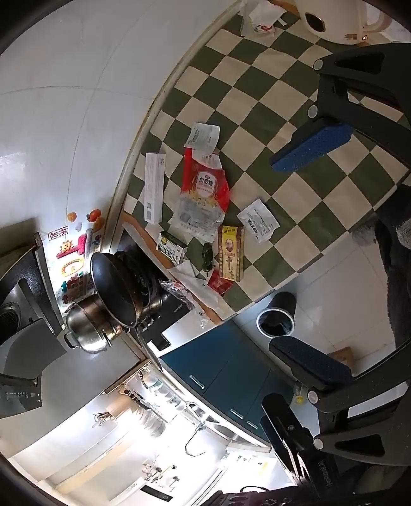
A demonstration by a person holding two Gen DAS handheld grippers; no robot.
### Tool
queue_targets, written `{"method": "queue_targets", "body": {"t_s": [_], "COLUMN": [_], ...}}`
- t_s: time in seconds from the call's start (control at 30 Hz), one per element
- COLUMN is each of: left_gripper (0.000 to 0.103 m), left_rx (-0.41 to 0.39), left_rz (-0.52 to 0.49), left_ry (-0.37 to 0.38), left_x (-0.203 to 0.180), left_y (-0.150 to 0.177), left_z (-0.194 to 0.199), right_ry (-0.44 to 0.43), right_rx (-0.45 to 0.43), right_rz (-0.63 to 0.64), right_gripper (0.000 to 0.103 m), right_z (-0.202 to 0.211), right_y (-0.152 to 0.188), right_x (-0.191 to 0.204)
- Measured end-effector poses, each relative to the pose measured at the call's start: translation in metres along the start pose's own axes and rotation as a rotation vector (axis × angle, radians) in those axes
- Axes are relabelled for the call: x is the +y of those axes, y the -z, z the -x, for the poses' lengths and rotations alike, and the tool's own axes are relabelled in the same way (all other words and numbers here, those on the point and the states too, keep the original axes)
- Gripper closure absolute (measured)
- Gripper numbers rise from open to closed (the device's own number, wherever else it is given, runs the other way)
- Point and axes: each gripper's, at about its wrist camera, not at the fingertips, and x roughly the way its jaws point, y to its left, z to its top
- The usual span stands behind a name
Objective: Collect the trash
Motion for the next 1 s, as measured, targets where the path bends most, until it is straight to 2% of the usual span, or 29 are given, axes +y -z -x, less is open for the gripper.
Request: {"method": "queue_targets", "body": {"t_s": [0.37,1.0], "left_gripper": [0.0,0.0], "left_rx": [-0.016,-0.017], "left_rz": [0.011,0.009], "left_ry": [0.02,0.033], "left_x": [-0.003,-0.002], "left_y": [-0.005,-0.012], "left_z": [-0.003,0.001], "right_ry": [-0.031,-0.032], "right_rx": [-0.004,0.0], "right_rz": [0.0,-0.004], "right_gripper": [0.0,0.0], "right_z": [-0.002,0.0], "right_y": [0.003,0.0], "right_x": [0.002,0.003]}}
